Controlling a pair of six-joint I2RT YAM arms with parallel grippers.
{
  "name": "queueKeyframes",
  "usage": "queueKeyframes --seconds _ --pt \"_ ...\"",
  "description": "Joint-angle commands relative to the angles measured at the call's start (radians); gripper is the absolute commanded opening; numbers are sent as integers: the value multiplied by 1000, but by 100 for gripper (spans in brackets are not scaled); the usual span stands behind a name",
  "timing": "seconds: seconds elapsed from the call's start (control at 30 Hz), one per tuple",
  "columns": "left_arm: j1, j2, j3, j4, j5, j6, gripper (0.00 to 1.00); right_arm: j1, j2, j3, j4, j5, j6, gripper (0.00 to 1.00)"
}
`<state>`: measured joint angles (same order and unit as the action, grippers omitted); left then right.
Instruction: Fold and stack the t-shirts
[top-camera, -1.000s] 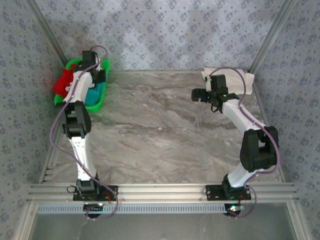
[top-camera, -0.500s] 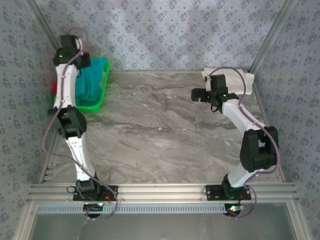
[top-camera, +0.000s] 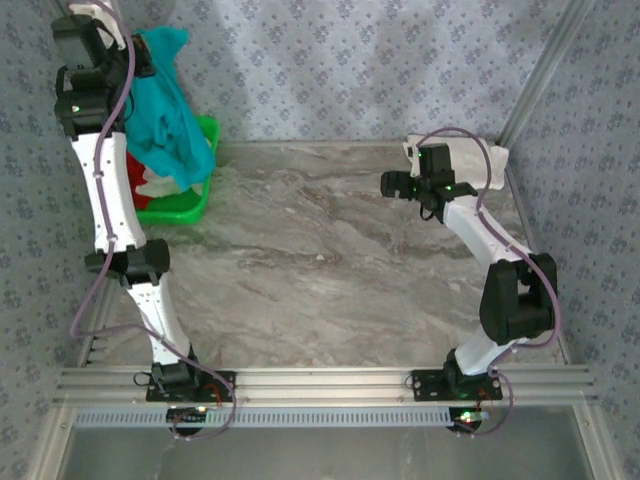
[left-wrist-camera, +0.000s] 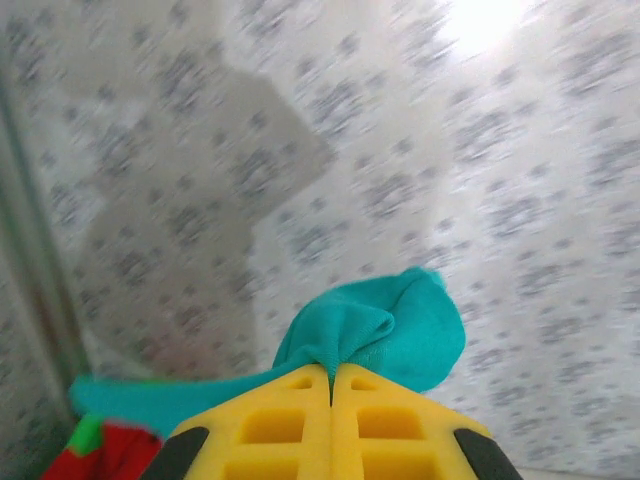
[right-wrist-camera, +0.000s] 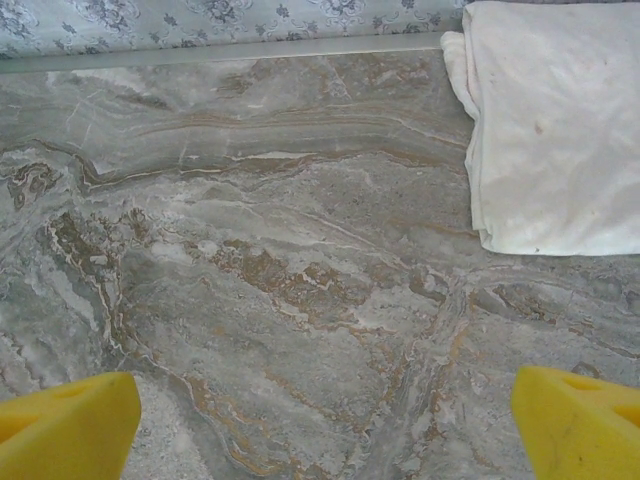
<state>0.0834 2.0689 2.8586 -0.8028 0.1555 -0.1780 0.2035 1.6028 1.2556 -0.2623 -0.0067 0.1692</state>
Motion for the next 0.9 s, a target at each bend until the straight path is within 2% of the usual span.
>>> queueKeyframes --seconds 0.0,0.07,0.2,0.27,0.37,0.43,0.53,0.57,0.6,0.63,0.67,0.73,0.8,0.87 --pt "-103 -116 36 117 104 15 0 4 -39 30 -1 34 1 98" --pt "-148 -150 35 161 136 8 0 4 -48 32 0 39 -4 98" --pt "-196 -194 31 237 196 -106 0 -1 -76 33 1 59 -19 98" --pt "-253 -203 31 245 202 -128 0 -10 -96 29 3 76 -20 99" --pt "-392 -207 30 183 124 -91 0 -27 -142 -2 17 122 25 99" --pt "-469 -207 11 99 6 -36 0 -59 -174 -25 33 123 61 100" --pt "-473 -223 -158 58 -99 -41 0 -100 -199 -46 39 103 92 100" --pt "-470 -226 -225 50 -133 -39 4 -108 -204 -54 39 100 98 100" --pt "-470 -228 -307 49 -158 -33 25 -113 -208 -55 42 95 101 100" --pt "-470 -227 -409 73 -156 -9 50 -117 -211 -55 43 95 101 100" --pt "-468 -223 -490 89 -160 -3 62 -121 -211 -89 41 95 101 100" --pt "-454 -205 -641 101 -187 2 74 -132 -208 -96 34 88 101 100" --pt "-430 -204 -746 69 -227 -26 77 -139 -205 -101 20 80 103 100" --pt "-411 -264 -916 101 -241 -56 81 -144 -207 -114 7 71 104 100"
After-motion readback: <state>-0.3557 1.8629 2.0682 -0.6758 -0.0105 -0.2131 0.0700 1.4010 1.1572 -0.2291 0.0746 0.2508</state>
